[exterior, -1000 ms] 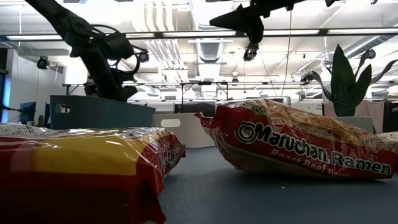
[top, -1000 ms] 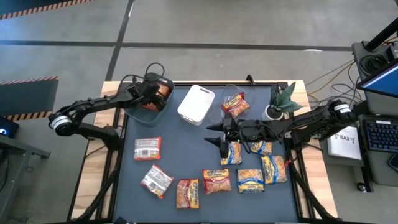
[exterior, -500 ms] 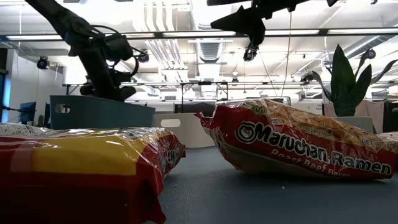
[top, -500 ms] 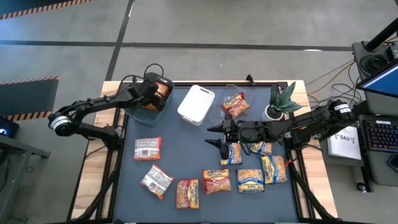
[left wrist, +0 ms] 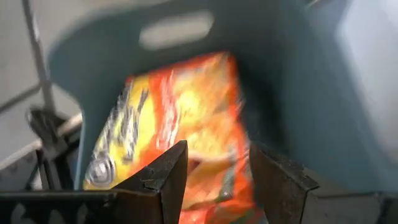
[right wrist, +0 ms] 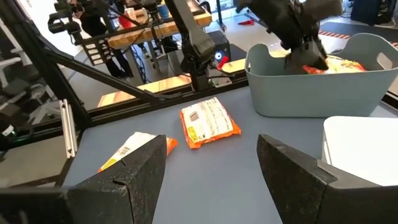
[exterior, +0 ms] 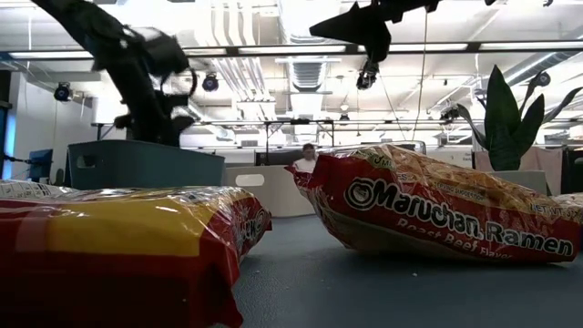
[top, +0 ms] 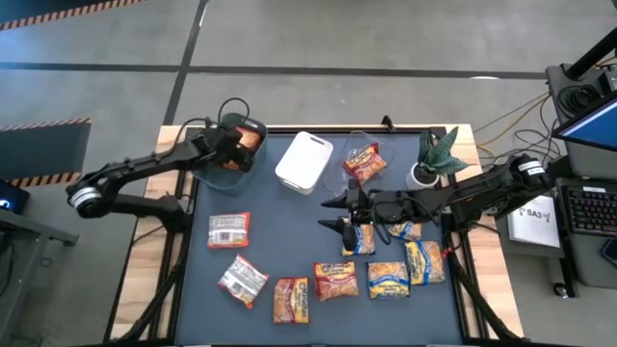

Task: Sort Maruchan noodles
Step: Put the blue noodle pack into the white bin

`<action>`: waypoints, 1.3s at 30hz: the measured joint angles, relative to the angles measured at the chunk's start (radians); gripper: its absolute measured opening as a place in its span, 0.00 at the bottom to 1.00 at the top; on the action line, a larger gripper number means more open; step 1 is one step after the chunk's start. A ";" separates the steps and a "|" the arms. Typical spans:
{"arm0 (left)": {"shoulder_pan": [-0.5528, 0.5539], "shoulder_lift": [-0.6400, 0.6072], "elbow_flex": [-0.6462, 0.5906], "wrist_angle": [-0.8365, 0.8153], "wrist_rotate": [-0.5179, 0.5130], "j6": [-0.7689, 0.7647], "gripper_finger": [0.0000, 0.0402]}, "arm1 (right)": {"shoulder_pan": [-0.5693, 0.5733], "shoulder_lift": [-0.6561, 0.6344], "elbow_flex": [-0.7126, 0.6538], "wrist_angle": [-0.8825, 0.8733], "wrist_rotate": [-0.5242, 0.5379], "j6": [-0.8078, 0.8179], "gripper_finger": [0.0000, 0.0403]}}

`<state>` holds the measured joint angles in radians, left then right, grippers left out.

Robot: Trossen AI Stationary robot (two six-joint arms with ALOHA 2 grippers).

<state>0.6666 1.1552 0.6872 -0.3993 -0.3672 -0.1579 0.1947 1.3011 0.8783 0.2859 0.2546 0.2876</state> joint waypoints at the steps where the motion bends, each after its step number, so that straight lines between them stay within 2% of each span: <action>1: -0.016 -0.028 0.000 0.006 0.001 0.002 0.39 | 0.000 -0.003 0.000 -0.002 0.000 0.000 0.59; 12: -0.272 -0.251 0.002 0.017 0.015 -0.005 0.39 | -0.008 -0.003 0.036 -0.032 0.007 -0.012 0.59; 17: -0.424 -0.274 0.002 0.055 0.017 -0.017 0.39 | 0.000 0.000 0.103 -0.148 -0.114 0.027 0.59; 23: -0.575 -0.250 0.003 0.152 0.018 0.026 0.39 | 0.012 0.011 0.131 -0.191 -0.125 0.008 0.59; 28: -0.621 -0.228 0.004 0.190 0.019 0.047 0.39 | 0.004 0.010 0.137 -0.295 -0.124 0.100 0.59; 39: -0.628 -0.158 0.004 0.219 0.018 0.045 0.39 | 0.010 0.055 0.235 -0.651 -0.150 0.384 0.55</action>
<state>0.0391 0.9968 0.6914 -0.1799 -0.3489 -0.1131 0.2050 1.3565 1.1133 -0.3647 0.1051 0.6716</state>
